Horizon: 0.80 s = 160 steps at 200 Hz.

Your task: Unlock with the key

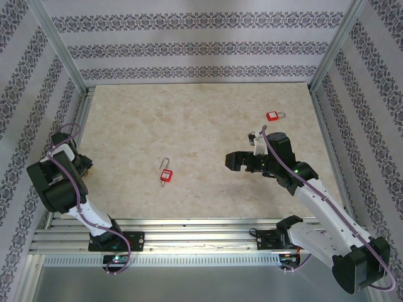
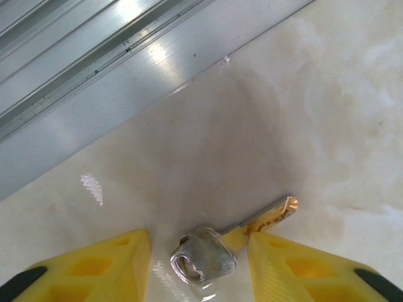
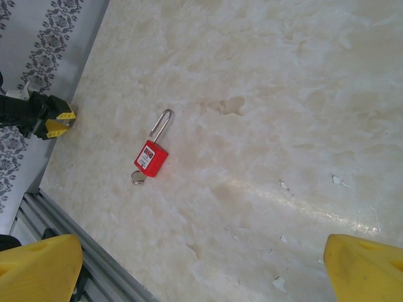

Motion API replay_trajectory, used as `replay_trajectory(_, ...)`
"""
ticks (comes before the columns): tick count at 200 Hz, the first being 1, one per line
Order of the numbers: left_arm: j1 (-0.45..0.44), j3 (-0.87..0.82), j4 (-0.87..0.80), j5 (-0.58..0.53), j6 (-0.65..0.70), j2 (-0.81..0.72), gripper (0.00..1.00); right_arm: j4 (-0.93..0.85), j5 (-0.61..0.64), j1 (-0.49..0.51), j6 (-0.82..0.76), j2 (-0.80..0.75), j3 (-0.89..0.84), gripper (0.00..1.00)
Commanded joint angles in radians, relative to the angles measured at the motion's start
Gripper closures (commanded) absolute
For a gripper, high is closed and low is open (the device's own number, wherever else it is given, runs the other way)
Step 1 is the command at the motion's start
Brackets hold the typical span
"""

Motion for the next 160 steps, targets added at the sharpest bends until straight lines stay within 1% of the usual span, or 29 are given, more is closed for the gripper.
replay_trajectory(1, -0.009, 0.013, 0.008, 0.011, 0.003, 0.017, 0.63, 0.01, -0.008, 0.01, 0.005, -0.019, -0.013, 0.02)
replay_trajectory(30, -0.014, 0.008, 0.005, 0.011, 0.007, 0.016, 0.74, 0.011, -0.002, 0.009, 0.003, -0.028, -0.02, 0.02)
replay_trajectory(50, -0.016, 0.008, -0.001, 0.013, 0.013, 0.01, 0.85, 0.009, 0.001, 0.008, 0.002, -0.029, -0.02, 0.02)
replay_trajectory(95, -0.035, -0.002, -0.007, 0.038, 0.022, -0.033, 1.0, 0.028, 0.004, 0.008, 0.013, -0.02, -0.015, 0.02)
replay_trajectory(117, -0.059, -0.001, -0.005, 0.079, 0.021, -0.096, 1.0, 0.036, 0.018, 0.008, 0.031, -0.005, 0.001, 0.02)
replay_trajectory(129, -0.077, 0.0, -0.001, 0.12, 0.014, -0.145, 1.0, 0.035, 0.027, 0.008, 0.042, 0.011, 0.017, 0.02)
replay_trajectory(160, -0.151, 0.036, -0.02, 0.201, -0.012, -0.297, 1.0, 0.067, 0.03, 0.022, 0.073, 0.047, 0.043, 0.02)
